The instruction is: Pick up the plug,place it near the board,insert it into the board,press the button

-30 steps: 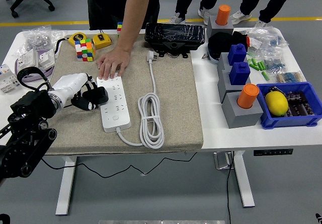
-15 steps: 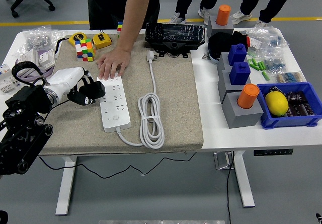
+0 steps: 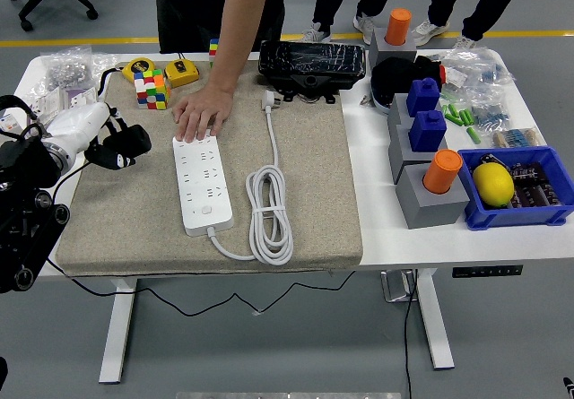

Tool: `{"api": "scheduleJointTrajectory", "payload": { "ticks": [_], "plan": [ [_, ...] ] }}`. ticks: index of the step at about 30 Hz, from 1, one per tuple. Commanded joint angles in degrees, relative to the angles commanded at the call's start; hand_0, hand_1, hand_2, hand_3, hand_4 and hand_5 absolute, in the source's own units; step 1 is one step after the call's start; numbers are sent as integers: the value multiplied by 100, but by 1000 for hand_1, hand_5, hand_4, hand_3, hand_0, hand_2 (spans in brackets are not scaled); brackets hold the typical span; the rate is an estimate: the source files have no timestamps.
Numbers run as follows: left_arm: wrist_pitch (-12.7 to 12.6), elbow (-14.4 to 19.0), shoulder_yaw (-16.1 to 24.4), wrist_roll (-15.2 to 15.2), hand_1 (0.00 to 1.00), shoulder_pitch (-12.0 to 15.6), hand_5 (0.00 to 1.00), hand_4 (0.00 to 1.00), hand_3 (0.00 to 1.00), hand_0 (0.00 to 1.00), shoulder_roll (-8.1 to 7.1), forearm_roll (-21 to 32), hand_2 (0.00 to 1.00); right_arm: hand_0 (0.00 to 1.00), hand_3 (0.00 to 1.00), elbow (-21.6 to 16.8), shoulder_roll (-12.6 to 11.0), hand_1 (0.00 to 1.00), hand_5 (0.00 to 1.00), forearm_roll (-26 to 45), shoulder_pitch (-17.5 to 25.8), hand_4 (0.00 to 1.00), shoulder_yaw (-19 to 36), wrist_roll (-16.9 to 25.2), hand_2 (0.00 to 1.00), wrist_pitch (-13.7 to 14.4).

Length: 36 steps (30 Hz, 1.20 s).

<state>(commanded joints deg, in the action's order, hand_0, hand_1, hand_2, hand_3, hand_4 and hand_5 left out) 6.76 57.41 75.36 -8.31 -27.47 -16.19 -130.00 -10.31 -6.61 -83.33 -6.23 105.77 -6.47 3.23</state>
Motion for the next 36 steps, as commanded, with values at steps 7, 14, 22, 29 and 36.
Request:
{"api": "scheduleJointTrajectory", "payload": {
  "ticks": [7, 14, 22, 29, 36],
  "plan": [
    [61, -146, -118, 108, 198, 108, 133, 776, 380, 262, -6, 0, 243, 832, 762, 0, 2, 729, 998, 7, 1, 998, -1, 0, 716, -3],
    [68, -1, -320, 157, 201, 167, 135, 775, 376, 268, 2, 0, 242, 832, 762, 0, 1, 729, 998, 13, -15, 998, -5, 3, 716, -3],
    [166, 98, -596, 171, 208, 244, 135, 769, 378, 272, -63, 0, 238, 832, 762, 0, -5, 729, 998, 8, 1, 998, -4, -4, 716, -4],
    [167, 71, -590, 161, 205, 271, 139, 770, 380, 271, -45, 0, 238, 832, 762, 0, 3, 729, 998, 27, 11, 998, -15, 6, 716, -6],
    [271, 67, -564, 127, 231, 249, 172, 795, 412, 287, -72, 0, 274, 832, 762, 0, -5, 727, 998, 34, 13, 998, -18, 6, 715, 0]
  ]
}}
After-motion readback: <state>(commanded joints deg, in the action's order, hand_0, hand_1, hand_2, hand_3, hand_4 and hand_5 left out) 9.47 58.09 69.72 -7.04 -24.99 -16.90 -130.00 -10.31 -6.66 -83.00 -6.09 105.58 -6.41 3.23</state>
